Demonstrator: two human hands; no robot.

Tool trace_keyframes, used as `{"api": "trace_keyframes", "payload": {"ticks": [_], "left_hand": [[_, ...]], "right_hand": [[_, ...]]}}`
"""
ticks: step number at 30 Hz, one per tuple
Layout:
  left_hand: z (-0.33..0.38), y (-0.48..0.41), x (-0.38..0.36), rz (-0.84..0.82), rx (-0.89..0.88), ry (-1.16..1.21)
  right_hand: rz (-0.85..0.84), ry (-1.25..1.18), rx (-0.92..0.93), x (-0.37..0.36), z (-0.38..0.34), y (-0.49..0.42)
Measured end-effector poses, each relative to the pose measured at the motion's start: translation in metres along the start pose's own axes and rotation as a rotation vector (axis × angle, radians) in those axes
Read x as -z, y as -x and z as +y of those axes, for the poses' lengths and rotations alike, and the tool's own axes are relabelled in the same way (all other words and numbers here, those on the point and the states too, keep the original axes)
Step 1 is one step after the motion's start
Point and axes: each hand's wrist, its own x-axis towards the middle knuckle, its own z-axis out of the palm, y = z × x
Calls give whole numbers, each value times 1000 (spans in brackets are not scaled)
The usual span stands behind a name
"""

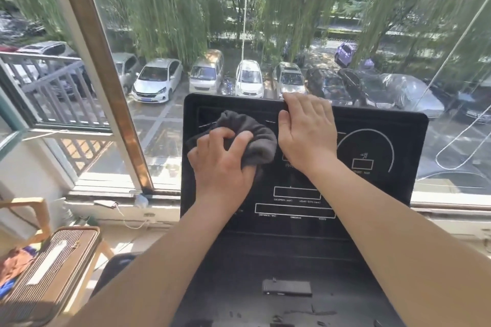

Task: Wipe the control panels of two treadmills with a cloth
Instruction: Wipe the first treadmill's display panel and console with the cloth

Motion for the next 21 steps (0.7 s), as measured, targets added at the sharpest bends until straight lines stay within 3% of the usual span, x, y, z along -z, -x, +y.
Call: {"api": "trace_keyframes", "payload": {"ticks": [2, 6, 8, 11, 15, 21], "left_hand": [[-3, 36, -8, -80, -75, 22], [-35, 103, -4, -368, -400, -55], [-57, 102, 7, -370, -427, -129], [-87, 93, 25, -233, -196, -138], [-85, 130, 23, -145, 117, -34], [-69, 263, 18, -484, 289, -23]], "right_hand": [[-46, 21, 0, 1, 2, 1], [-151, 42, -7, 5, 2, 1], [-176, 48, -23, 7, -2, 0], [-191, -13, -88, 13, -18, 17], [-94, -364, -11, 0, -63, 113], [-368, -684, -221, -14, -78, 262]]}}
